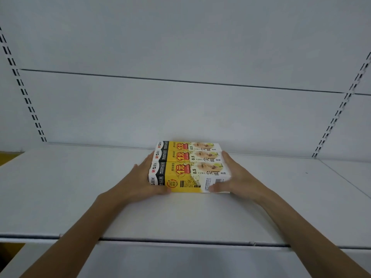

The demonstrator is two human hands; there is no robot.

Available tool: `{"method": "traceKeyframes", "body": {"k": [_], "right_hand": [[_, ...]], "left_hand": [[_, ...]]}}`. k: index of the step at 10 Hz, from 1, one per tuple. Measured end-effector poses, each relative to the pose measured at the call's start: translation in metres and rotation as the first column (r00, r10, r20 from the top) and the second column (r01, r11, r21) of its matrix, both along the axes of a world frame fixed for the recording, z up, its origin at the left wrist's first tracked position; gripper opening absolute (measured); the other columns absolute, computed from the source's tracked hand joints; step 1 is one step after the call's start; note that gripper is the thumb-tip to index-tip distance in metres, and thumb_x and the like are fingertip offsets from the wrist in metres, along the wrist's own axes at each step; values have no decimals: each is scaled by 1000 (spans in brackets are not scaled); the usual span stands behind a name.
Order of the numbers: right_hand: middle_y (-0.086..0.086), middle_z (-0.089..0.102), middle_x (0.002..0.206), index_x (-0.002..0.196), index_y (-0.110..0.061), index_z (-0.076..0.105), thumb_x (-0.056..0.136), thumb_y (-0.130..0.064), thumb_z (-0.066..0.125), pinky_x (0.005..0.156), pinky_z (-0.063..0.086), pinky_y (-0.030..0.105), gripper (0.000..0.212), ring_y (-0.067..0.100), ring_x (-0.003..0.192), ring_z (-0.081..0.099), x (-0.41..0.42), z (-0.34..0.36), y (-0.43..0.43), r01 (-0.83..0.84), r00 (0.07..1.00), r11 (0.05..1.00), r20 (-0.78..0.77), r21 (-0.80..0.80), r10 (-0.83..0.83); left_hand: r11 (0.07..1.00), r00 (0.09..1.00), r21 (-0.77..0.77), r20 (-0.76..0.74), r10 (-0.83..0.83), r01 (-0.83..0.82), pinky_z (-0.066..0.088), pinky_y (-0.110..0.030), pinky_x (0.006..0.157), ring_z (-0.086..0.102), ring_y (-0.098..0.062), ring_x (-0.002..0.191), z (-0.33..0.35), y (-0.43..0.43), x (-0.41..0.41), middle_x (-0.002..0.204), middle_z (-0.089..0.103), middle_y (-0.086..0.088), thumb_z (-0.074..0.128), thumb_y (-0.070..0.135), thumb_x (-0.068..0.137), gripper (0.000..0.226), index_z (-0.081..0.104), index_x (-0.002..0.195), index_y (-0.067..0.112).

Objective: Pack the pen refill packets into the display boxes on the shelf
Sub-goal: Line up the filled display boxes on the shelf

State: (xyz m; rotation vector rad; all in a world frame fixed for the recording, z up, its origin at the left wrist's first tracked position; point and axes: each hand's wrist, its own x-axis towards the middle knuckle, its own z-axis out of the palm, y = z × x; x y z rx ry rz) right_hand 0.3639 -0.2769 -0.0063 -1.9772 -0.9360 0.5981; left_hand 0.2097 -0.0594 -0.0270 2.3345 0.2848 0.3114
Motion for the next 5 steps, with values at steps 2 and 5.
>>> {"method": "traceKeyframes", "body": {"k": [2,5], "right_hand": [[-33,54,101,107,-41,31,71,-12,78,65,39,-2,67,-25,80,53,4,-7,1,-5,999,1000,40,9,4],[-25,47,128,135,-30,35,69,-37,79,96,39,14,80,-3,113,50,-24,11,-9,100,989,988,97,117,-111]], "left_hand": [[999,998,-21,57,39,-37,29,-42,107,41,28,101,1,-2,-2,108,50,45,72,53,45,83,25,112,69],[959,979,206,-24,203,-194,28,-36,106,35,-20,129,4,-7,-30,141,41,0,64,75,50,115,24,142,19]]}}
